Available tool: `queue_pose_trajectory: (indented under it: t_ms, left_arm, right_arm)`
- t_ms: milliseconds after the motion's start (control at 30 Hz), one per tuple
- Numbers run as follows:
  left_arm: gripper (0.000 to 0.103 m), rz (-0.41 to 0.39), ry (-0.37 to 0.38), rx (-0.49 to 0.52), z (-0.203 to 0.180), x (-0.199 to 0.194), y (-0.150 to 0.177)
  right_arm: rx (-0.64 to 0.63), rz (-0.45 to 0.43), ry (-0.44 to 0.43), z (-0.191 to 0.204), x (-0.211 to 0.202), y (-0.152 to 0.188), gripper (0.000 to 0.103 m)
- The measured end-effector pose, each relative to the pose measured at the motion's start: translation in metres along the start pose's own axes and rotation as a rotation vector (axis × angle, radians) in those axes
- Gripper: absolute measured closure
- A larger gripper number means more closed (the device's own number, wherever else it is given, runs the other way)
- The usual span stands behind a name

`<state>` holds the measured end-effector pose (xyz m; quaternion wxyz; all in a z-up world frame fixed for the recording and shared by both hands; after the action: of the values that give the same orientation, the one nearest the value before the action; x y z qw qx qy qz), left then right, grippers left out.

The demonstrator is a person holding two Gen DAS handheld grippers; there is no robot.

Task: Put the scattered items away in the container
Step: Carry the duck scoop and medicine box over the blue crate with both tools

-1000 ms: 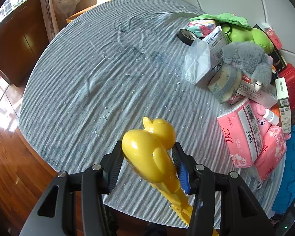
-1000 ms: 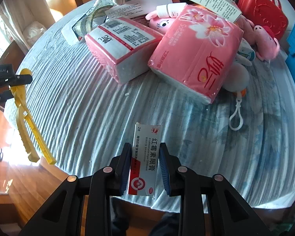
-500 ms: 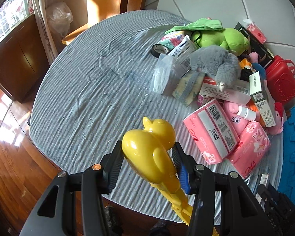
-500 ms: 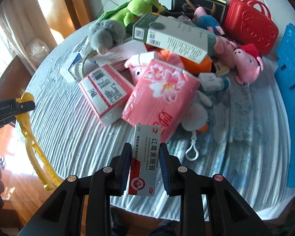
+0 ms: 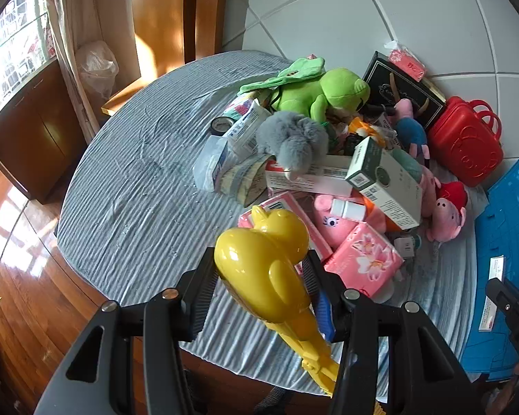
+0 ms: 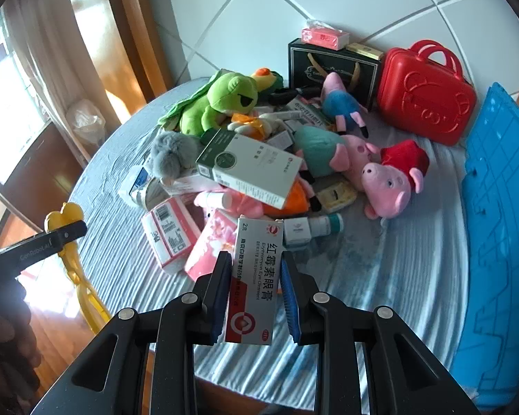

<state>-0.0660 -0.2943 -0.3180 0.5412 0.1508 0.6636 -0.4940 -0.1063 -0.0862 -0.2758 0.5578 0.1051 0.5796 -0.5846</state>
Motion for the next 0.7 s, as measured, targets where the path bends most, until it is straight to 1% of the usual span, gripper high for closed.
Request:
queue_pose_trajectory:
  t_ms: [233, 467, 600, 700]
  left_arm:
    - [0.054, -0.058, -0.011, 0.005, -0.046, -0.042, -0.006]
    - [0.054, -0.103, 0.001, -0.001, -0.096, -0.076, -0.014]
    - [0.054, -0.112, 0.015, 0.019, -0.120, -0.090, -0.020]
    - [0.054, -0.119, 0.032, 0.053, -0.138, -0.099, -0.025]
  right_arm:
    - [-0.036, -0.030, -0.026, -0.027, -0.038, -0.022, 0.075]
    - [-0.049, -0.051, -0.044, -0.057, -0.074, -0.032, 0.075]
    - [-0.046, -0.069, -0.052, -0.070, -0.093, -0.040, 0.075]
    - [-0.026, -0.083, -0.053, -0.079, -0.105, -0.045, 0.075]
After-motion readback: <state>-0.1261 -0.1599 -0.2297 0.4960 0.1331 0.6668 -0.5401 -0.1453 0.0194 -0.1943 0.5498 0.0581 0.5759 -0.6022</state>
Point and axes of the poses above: each gripper's, at about its wrist camera, not at the fingertips, and x roughly the way its jaws point, z to its left, y to its underside, the point moved 10 cm from there along x, roughly the way its jaws point, and after that the axes turned 15 degrees about -y, right-handed, at the moved point
